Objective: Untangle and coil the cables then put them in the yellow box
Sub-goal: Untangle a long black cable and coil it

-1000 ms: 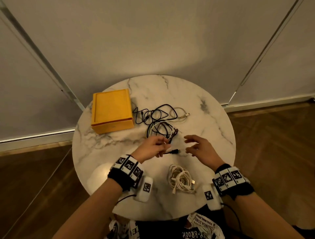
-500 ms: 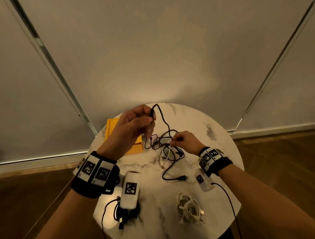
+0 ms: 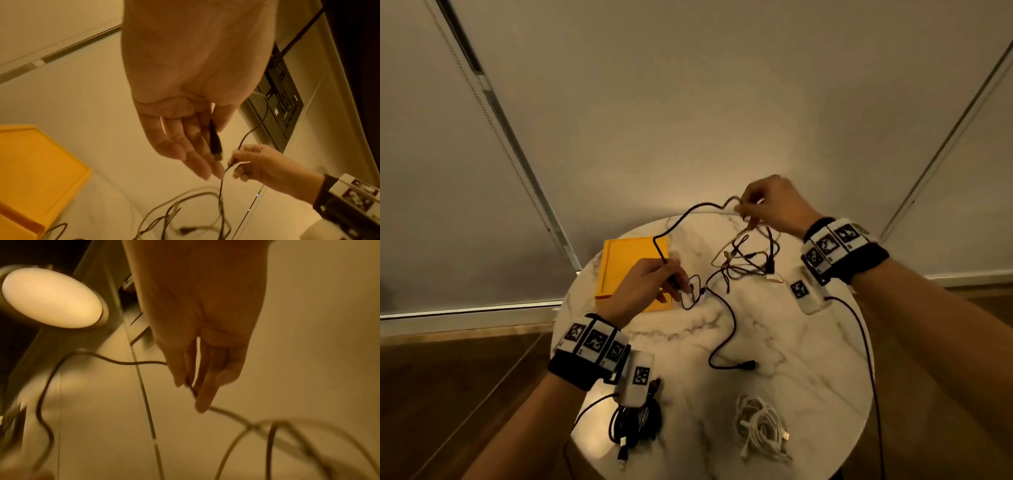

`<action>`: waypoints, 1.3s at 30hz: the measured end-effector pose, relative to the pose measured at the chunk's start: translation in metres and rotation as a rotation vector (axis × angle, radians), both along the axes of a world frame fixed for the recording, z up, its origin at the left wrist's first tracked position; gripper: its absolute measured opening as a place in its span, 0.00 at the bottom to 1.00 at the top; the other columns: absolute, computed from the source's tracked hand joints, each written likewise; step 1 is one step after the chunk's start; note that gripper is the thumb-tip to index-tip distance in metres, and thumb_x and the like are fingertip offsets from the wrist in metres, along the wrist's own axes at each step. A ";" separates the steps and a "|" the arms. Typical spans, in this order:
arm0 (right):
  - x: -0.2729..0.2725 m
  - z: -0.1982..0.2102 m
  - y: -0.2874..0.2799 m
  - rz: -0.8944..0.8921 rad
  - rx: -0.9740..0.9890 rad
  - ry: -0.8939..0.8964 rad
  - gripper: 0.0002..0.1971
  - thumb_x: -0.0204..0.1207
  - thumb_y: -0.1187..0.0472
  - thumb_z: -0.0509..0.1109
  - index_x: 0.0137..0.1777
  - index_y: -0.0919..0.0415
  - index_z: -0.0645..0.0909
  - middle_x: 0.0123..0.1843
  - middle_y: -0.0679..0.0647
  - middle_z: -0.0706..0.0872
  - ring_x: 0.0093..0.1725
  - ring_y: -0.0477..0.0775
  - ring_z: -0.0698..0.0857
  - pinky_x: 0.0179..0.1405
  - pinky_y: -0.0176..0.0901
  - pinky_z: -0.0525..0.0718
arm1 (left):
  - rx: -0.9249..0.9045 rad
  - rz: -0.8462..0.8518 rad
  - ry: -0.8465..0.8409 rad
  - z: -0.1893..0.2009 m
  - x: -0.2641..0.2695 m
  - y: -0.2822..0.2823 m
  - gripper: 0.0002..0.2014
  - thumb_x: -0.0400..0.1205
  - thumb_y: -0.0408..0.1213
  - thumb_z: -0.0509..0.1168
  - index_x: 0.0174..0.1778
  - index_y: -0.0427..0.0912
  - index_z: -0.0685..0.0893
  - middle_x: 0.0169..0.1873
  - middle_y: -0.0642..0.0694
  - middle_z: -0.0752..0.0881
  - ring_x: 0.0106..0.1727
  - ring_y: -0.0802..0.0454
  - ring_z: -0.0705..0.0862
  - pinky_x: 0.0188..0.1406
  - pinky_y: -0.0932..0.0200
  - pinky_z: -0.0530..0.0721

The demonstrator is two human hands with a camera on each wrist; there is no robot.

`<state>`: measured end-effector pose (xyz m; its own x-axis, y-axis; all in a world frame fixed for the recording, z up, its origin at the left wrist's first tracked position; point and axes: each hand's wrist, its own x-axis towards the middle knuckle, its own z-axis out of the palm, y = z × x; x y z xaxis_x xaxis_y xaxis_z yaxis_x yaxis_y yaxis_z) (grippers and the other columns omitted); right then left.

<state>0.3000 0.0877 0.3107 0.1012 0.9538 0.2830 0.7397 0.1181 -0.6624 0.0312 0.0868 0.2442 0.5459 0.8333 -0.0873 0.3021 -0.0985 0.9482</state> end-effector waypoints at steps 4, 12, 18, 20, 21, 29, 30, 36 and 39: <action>0.008 0.022 0.001 -0.123 0.245 0.166 0.07 0.77 0.62 0.73 0.40 0.66 0.85 0.34 0.58 0.89 0.29 0.49 0.90 0.26 0.39 0.83 | -0.069 0.063 -0.150 0.004 0.002 0.005 0.09 0.89 0.35 0.57 0.61 0.41 0.81 0.33 0.40 0.90 0.30 0.44 0.89 0.26 0.57 0.84; 0.012 -0.005 -0.007 -0.041 -0.075 0.162 0.10 0.77 0.62 0.73 0.42 0.71 0.84 0.34 0.62 0.90 0.32 0.57 0.91 0.32 0.45 0.88 | -0.088 0.093 -0.192 -0.005 0.015 0.010 0.06 0.81 0.27 0.63 0.49 0.35 0.85 0.39 0.38 0.92 0.38 0.42 0.91 0.32 0.57 0.85; -0.006 -0.005 -0.007 0.002 -0.125 0.229 0.13 0.77 0.60 0.74 0.41 0.73 0.84 0.33 0.66 0.90 0.30 0.60 0.90 0.27 0.43 0.83 | -0.168 0.058 -0.179 -0.033 0.066 0.015 0.13 0.81 0.31 0.69 0.61 0.36 0.81 0.44 0.42 0.91 0.27 0.48 0.86 0.34 0.51 0.87; -0.010 -0.007 -0.009 0.005 -0.136 0.271 0.14 0.77 0.60 0.74 0.40 0.74 0.84 0.33 0.66 0.89 0.29 0.58 0.90 0.26 0.42 0.82 | -0.176 -0.006 -0.143 -0.043 0.085 0.013 0.17 0.79 0.32 0.71 0.63 0.40 0.79 0.44 0.45 0.89 0.28 0.47 0.86 0.31 0.52 0.85; -0.012 -0.007 -0.010 0.006 -0.138 0.289 0.14 0.77 0.60 0.74 0.40 0.74 0.83 0.32 0.66 0.89 0.29 0.58 0.89 0.26 0.41 0.82 | -0.148 -0.033 -0.102 -0.049 0.093 0.013 0.17 0.78 0.33 0.73 0.63 0.43 0.80 0.43 0.46 0.89 0.29 0.46 0.86 0.33 0.50 0.86; 0.009 -0.002 -0.020 -0.174 0.095 0.612 0.13 0.80 0.60 0.71 0.37 0.69 0.81 0.27 0.58 0.86 0.23 0.55 0.84 0.27 0.45 0.83 | 0.225 0.027 0.185 -0.091 0.087 0.040 0.16 0.80 0.48 0.70 0.30 0.44 0.87 0.24 0.48 0.84 0.29 0.51 0.82 0.34 0.53 0.78; 0.020 0.004 -0.021 -0.245 0.171 0.698 0.13 0.81 0.61 0.70 0.36 0.66 0.80 0.27 0.58 0.85 0.22 0.54 0.83 0.26 0.44 0.81 | 0.203 0.050 0.184 -0.094 0.078 0.045 0.15 0.82 0.46 0.69 0.29 0.47 0.87 0.23 0.50 0.83 0.28 0.54 0.81 0.33 0.55 0.77; 0.044 0.005 -0.043 -0.185 -0.021 0.501 0.11 0.84 0.60 0.66 0.40 0.64 0.77 0.33 0.60 0.88 0.28 0.63 0.89 0.26 0.50 0.81 | 0.023 0.145 0.162 -0.110 0.042 0.058 0.17 0.86 0.43 0.64 0.39 0.35 0.89 0.24 0.43 0.83 0.16 0.57 0.78 0.16 0.64 0.75; 0.047 0.011 -0.047 -0.186 0.154 0.571 0.10 0.84 0.62 0.64 0.42 0.66 0.76 0.37 0.63 0.88 0.34 0.65 0.91 0.31 0.50 0.87 | 0.014 0.149 0.173 -0.108 0.047 0.058 0.16 0.85 0.41 0.64 0.39 0.34 0.89 0.25 0.43 0.84 0.16 0.58 0.78 0.15 0.64 0.75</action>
<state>0.3475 0.0404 0.3214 0.4380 0.8579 0.2686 0.2910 0.1474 -0.9453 0.0778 0.1449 0.1365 0.3941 0.9055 -0.1573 0.4726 -0.0529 0.8797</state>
